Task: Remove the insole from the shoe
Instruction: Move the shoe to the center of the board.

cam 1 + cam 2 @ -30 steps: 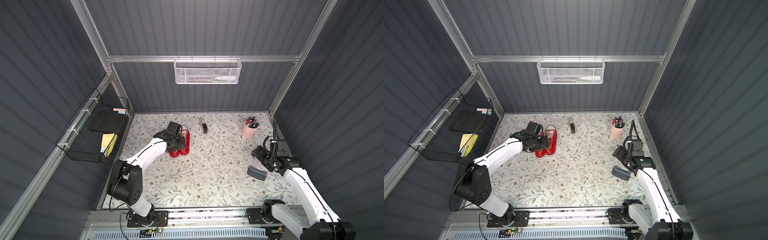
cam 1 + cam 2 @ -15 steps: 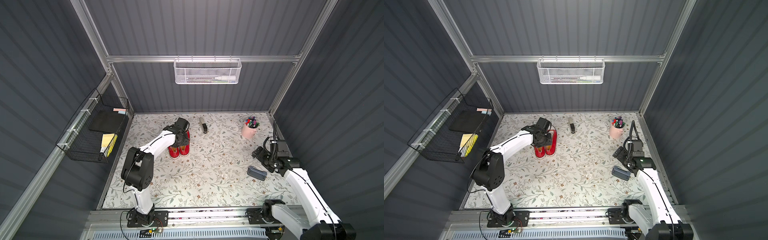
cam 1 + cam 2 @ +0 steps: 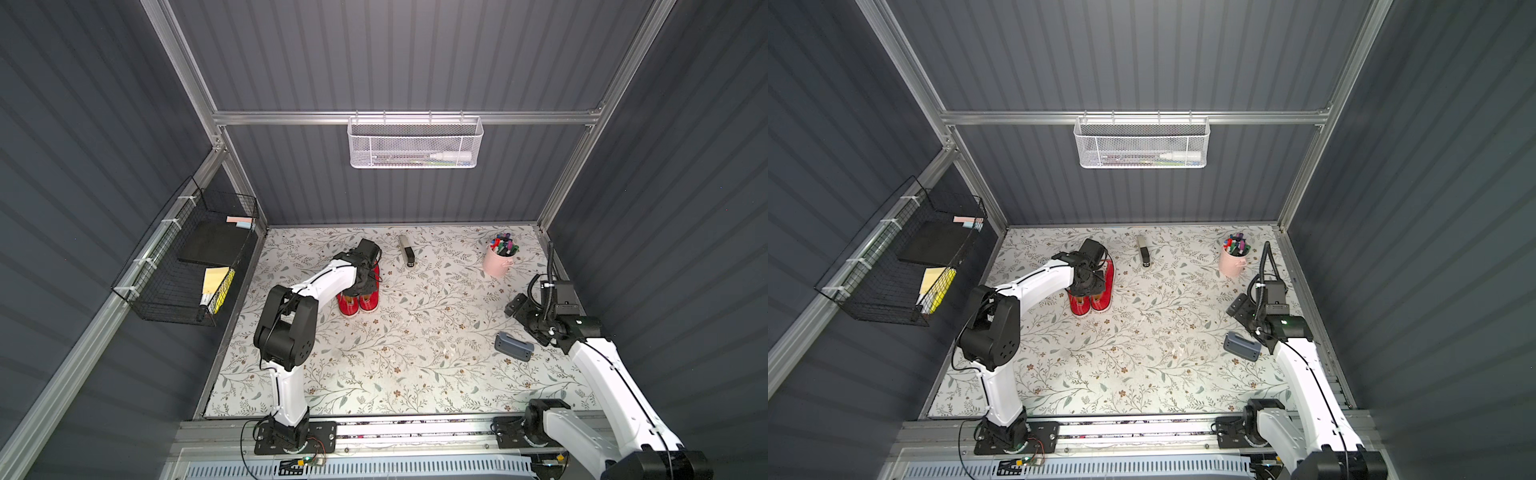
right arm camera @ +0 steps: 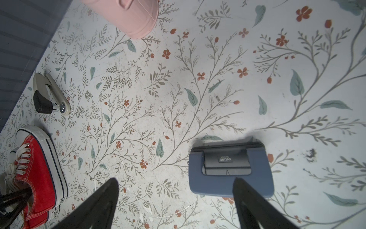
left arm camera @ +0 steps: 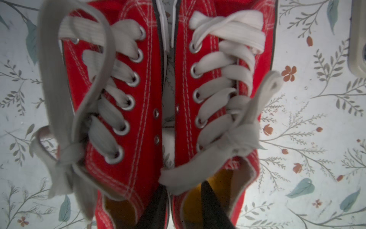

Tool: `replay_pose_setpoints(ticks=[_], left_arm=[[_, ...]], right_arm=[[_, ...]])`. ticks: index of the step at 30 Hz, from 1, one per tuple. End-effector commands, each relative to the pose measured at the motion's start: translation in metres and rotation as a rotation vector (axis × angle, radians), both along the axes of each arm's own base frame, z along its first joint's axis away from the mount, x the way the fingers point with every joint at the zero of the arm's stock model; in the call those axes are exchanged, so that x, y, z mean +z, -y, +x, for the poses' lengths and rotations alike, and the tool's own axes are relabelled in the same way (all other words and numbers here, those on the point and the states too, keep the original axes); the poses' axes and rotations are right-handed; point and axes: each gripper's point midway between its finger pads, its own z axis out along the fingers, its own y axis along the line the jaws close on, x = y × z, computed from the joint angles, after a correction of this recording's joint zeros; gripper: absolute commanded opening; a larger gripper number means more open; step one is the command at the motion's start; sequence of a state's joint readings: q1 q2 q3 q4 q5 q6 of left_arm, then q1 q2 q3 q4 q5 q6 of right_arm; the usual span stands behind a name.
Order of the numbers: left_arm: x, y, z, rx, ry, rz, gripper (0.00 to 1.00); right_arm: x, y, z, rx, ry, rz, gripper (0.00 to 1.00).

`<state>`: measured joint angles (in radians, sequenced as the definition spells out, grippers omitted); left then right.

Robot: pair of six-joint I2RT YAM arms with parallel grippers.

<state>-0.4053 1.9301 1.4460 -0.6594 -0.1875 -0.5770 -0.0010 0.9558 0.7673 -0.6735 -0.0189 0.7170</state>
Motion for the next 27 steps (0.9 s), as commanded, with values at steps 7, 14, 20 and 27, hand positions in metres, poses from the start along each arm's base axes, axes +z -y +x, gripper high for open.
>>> replay_pose_setpoints(ticks=[7,14,20,27], left_arm=[[-0.017,0.005,-0.002,-0.01,-0.056,0.006,0.12],[-0.017,0.023,-0.021,-0.092,-0.062,-0.056,0.02],[-0.008,0.06,-0.055,-0.169,-0.031,-0.067,0.02],[-0.02,0.115,-0.107,-0.256,-0.031,-0.094,0.02]], right_arm=[[0.009,0.003,0.004,-0.001,0.01,-0.025,0.92],[0.024,0.001,0.008,0.076,0.067,-0.071,0.91],[0.039,-0.016,0.016,0.23,0.151,-0.072,0.89],[0.047,-0.037,0.018,0.355,0.181,-0.021,0.9]])
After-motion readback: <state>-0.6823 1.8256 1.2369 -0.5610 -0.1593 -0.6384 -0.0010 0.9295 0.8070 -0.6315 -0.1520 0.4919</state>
